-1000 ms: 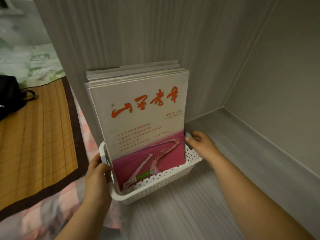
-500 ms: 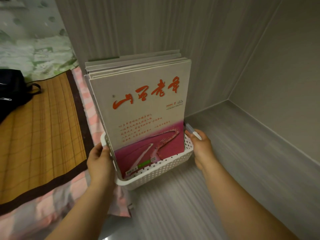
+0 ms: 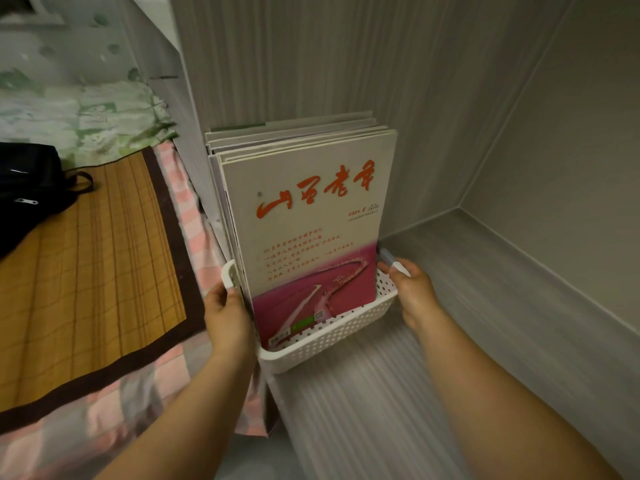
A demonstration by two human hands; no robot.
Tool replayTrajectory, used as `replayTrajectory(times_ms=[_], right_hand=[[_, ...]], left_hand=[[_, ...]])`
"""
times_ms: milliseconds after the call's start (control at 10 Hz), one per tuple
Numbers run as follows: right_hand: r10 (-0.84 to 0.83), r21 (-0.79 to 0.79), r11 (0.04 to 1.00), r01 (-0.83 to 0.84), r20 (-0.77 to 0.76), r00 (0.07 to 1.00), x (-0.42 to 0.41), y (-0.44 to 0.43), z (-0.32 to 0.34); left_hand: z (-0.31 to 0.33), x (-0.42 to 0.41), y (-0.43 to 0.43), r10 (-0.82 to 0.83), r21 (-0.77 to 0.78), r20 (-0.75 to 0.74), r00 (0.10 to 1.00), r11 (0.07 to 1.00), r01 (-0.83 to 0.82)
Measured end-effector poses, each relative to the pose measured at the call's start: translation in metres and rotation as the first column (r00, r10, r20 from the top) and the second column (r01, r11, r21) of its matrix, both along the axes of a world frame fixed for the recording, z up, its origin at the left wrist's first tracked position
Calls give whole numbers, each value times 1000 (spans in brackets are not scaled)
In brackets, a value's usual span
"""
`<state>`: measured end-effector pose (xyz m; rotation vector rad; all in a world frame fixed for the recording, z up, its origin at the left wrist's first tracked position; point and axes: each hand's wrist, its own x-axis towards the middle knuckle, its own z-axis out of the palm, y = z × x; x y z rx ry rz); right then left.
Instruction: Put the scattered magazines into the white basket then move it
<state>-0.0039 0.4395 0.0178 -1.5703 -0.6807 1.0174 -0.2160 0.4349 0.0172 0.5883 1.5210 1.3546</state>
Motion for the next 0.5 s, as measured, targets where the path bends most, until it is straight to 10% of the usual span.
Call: replayTrajectory(times_ms=[500], right_hand=[[-47, -86, 993, 75, 290, 956, 32, -66, 21]], left_hand=[[18, -17, -38, -218, -28, -291, 932, 975, 220]])
